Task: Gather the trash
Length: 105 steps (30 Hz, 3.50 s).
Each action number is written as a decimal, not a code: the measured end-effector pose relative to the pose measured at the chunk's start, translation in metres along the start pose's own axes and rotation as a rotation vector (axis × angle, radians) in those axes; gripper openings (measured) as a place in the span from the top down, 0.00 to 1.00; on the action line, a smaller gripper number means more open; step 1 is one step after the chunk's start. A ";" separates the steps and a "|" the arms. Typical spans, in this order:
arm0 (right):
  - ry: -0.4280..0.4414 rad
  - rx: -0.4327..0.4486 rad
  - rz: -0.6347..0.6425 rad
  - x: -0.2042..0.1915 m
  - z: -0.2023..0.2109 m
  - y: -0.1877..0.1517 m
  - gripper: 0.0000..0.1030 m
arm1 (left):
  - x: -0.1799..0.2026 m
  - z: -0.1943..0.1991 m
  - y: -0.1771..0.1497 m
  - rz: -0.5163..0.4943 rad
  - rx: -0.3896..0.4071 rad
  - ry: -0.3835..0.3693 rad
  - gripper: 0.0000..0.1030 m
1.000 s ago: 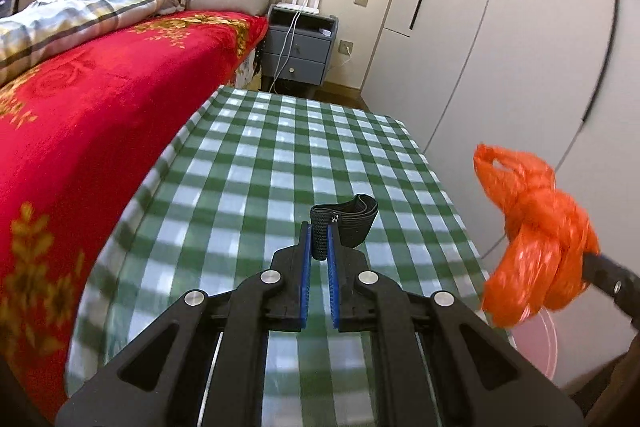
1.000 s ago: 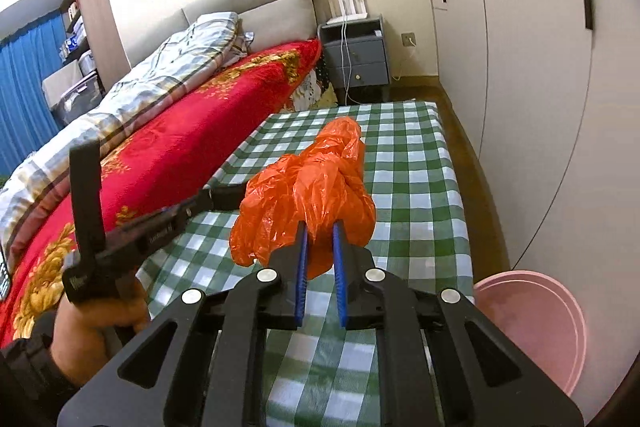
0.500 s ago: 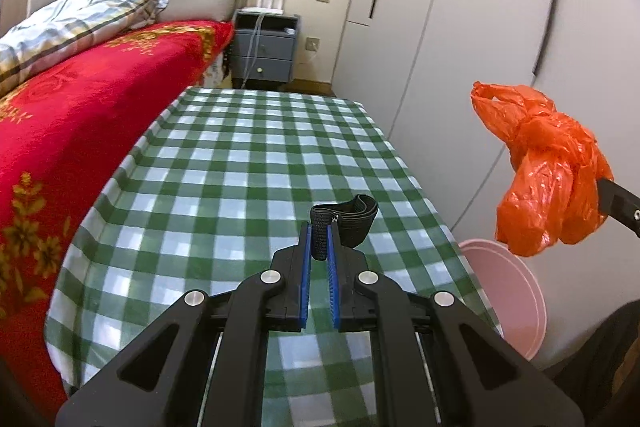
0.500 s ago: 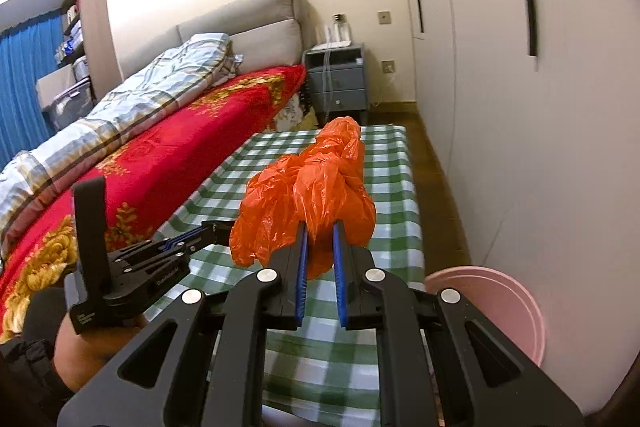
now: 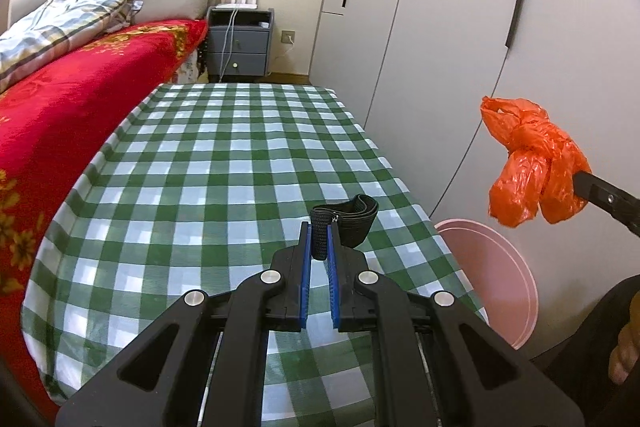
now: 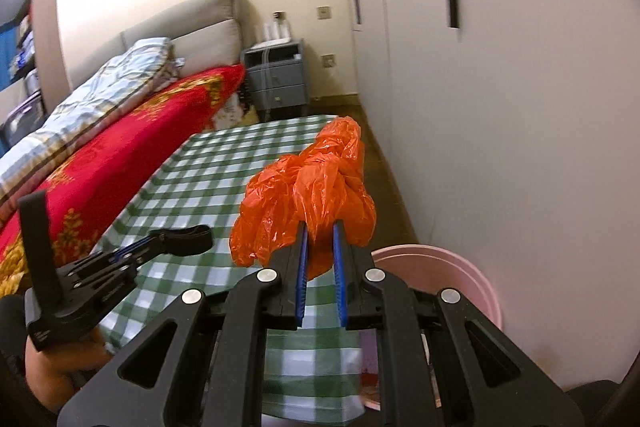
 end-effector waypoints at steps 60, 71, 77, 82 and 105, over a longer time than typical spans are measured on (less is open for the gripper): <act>-0.232 -0.041 -0.242 0.091 -0.009 -0.001 0.26 | 0.112 -0.070 -0.034 -0.069 -0.159 -0.282 0.57; -0.197 0.011 -0.135 0.057 0.024 -0.017 0.06 | 0.081 -0.006 -0.023 -0.050 -0.035 -0.152 0.28; -0.166 0.003 -0.082 0.031 0.033 -0.030 0.05 | 0.060 0.019 -0.028 -0.027 -0.013 -0.058 0.17; -0.144 -0.003 -0.027 0.009 0.037 -0.041 0.05 | 0.044 0.043 -0.036 -0.008 -0.003 -0.005 0.13; -0.160 -0.065 0.064 -0.028 0.028 -0.075 0.05 | 0.014 0.057 -0.059 0.056 0.010 0.195 0.08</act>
Point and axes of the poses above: each gripper's, at about its wrist camera, not at the fingertips, and z roughly against the way its jaws point, x to its right, y to its top, the point moved 2 cm from there along -z, roughly the way its jaws point, and after that the axes turned 11 degrees about -y, right-handed, at the moved point
